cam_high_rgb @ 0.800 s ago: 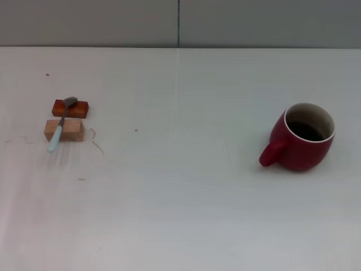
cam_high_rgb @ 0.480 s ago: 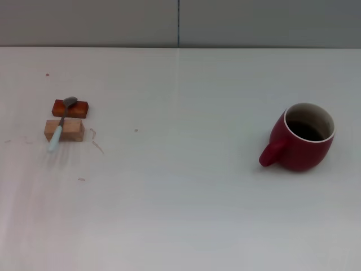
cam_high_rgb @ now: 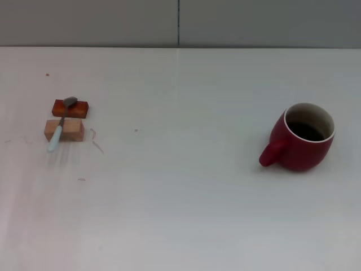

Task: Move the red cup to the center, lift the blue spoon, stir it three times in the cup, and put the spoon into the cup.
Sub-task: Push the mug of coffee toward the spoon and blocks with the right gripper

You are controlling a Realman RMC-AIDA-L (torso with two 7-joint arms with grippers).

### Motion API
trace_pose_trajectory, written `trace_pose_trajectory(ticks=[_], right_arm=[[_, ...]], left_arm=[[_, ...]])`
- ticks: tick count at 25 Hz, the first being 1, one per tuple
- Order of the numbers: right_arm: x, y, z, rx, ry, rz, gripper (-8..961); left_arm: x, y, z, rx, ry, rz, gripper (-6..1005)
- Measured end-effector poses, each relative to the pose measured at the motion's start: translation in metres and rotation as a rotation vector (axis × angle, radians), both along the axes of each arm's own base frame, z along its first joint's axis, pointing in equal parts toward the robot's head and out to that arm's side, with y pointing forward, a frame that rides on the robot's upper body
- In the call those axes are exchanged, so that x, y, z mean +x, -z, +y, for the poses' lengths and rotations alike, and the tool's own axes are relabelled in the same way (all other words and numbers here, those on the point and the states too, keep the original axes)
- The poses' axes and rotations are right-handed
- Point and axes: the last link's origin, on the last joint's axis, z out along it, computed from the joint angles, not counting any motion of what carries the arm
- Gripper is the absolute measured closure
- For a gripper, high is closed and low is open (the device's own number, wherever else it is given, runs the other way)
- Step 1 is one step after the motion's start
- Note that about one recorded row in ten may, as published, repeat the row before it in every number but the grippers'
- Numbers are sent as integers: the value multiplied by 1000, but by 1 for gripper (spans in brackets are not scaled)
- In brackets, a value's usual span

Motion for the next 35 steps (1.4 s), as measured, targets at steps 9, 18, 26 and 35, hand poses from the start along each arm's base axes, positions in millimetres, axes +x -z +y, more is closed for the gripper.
trace_pose_trajectory(ticks=[9,18,26,35], right_arm=[[-3,10,1,-75,-18,-25,378],[-8,45,8,-317,156,-395,616],[-21,77,7,-452,223,-737,872],[-26,110,0,-581,286,-1012,897]], left_arm=[[-1,0,-1,0,-2,0,140],[0,-1,1,2,1,2,141],[3,-2,4,4,7,15,141],[4,-3,6,7,10,20,141]])
